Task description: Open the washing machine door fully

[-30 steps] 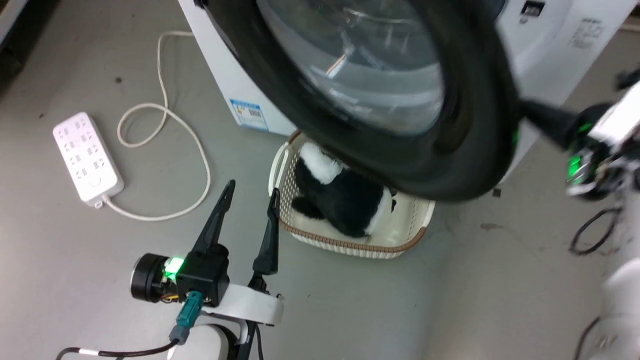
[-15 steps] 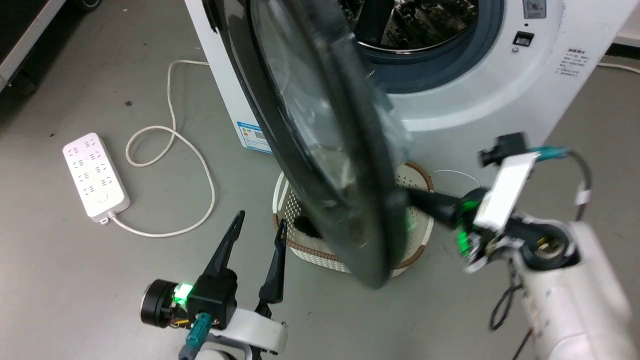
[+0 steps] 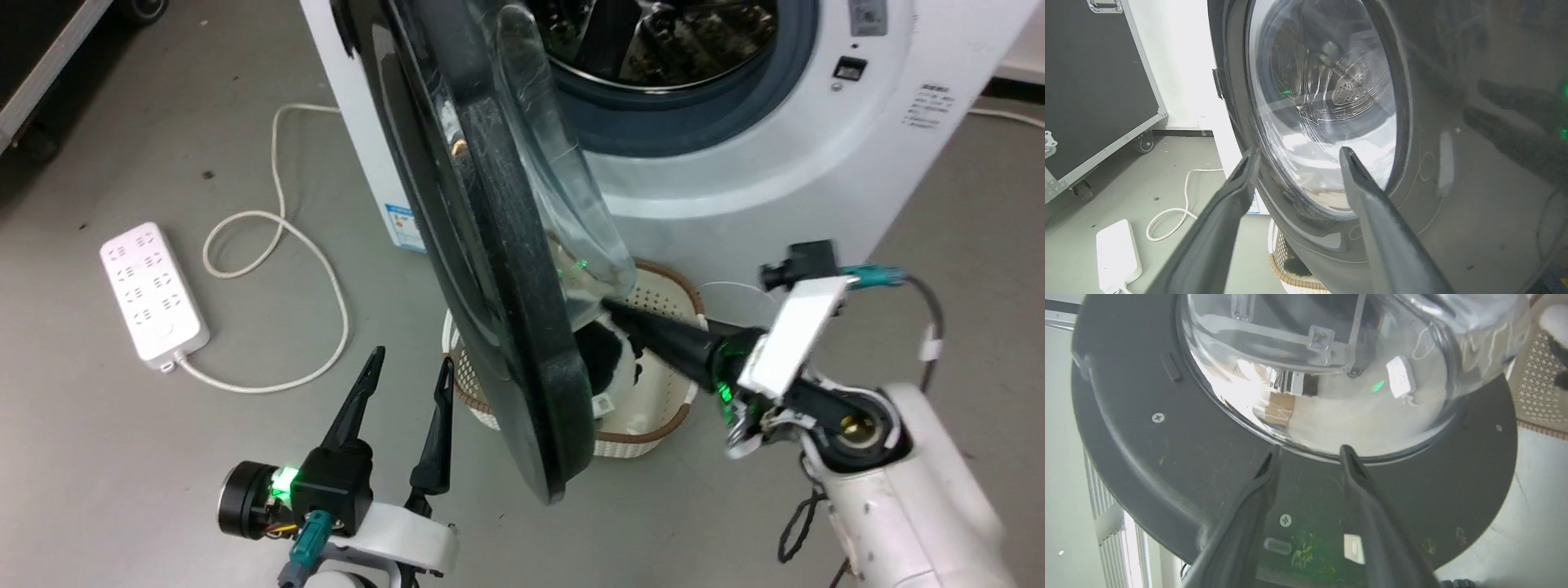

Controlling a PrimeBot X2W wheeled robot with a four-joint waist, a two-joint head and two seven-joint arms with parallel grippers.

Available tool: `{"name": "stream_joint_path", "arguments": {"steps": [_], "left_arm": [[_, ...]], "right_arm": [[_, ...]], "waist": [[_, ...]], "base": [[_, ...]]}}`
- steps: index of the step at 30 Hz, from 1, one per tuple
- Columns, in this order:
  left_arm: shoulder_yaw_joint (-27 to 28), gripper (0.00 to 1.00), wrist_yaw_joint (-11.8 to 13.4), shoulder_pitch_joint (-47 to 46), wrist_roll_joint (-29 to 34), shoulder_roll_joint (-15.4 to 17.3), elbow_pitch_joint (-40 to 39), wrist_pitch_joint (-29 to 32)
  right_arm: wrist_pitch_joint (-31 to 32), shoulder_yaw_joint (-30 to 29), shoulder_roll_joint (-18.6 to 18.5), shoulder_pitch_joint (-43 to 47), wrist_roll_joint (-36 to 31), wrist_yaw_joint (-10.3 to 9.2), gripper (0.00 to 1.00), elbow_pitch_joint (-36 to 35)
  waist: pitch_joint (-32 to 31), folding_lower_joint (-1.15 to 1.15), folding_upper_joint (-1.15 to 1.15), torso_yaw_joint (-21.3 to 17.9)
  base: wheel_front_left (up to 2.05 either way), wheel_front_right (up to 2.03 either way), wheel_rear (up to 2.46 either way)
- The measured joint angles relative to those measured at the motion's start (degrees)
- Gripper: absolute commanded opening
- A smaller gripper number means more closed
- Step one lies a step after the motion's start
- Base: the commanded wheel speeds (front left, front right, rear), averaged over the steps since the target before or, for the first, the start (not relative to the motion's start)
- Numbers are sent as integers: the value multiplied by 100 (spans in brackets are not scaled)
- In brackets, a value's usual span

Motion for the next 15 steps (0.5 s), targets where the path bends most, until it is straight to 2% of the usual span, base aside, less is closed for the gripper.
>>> {"name": "stream_joint_path", "arguments": {"steps": [3, 7, 11, 15], "left_arm": [[33, 100, 0, 3, 0, 0, -1, 0], [101, 100, 18, 12, -37, 0, -9, 0], [216, 100, 20, 37, -55, 3, -46, 0], [392, 100, 46, 194, -113, 32, -127, 0]], "right_arm": [[-394, -214, -101, 37, -269, 0, 100, -278], [-1575, -445, -505, 187, -1214, 0, 100, -1066], [-3067, -278, -1187, 468, -2880, 0, 100, -1879], [-4312, -235, -1607, 944, -4640, 0, 100, -2097]], "waist": [[-63, 0, 0, -79], [-162, 0, 0, -221], [-266, 0, 0, -401], [-379, 0, 0, -639]], "base": [[0, 0, 0], [0, 0, 0], [0, 0, 0], [0, 0, 0]]}}
